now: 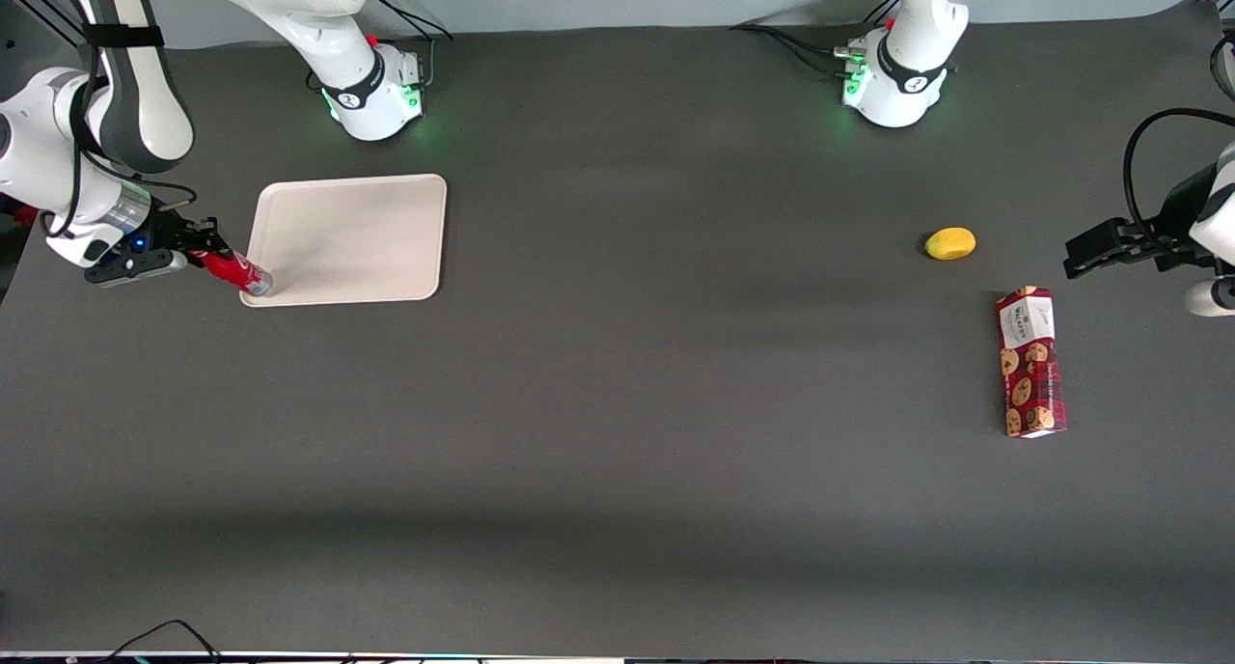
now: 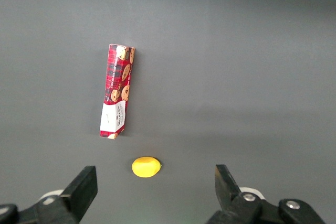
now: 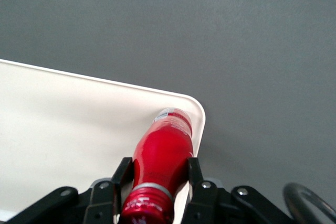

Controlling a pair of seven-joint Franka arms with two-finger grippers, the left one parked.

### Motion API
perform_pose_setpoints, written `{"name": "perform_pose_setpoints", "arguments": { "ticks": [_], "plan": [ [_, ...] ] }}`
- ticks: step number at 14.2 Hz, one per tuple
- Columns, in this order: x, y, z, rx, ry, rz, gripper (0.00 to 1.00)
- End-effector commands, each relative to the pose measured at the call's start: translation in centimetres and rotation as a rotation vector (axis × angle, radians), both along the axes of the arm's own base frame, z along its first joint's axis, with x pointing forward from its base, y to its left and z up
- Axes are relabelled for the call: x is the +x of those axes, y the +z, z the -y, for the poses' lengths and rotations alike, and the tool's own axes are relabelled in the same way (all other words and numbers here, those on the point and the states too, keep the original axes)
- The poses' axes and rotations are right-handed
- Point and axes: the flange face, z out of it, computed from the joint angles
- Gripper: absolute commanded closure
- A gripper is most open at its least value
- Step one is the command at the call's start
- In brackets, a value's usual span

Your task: Place coke bottle on tray

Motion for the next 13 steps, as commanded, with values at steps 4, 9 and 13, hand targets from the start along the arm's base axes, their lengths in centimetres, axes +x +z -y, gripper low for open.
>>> {"name": "perform_pose_setpoints", "arguments": {
  "ticks": [4,9,13],
  "plan": [
    [-1.5,-1.4,0.8,-0.011,-0.012,0.032,1.0],
    [-1.4,-1.8,1.0,-0.005,-0.031,0.021,0.35],
    [-1.1,-1.2,1.9,0.015,-0.056,-0.009,0.0]
  ]
}}
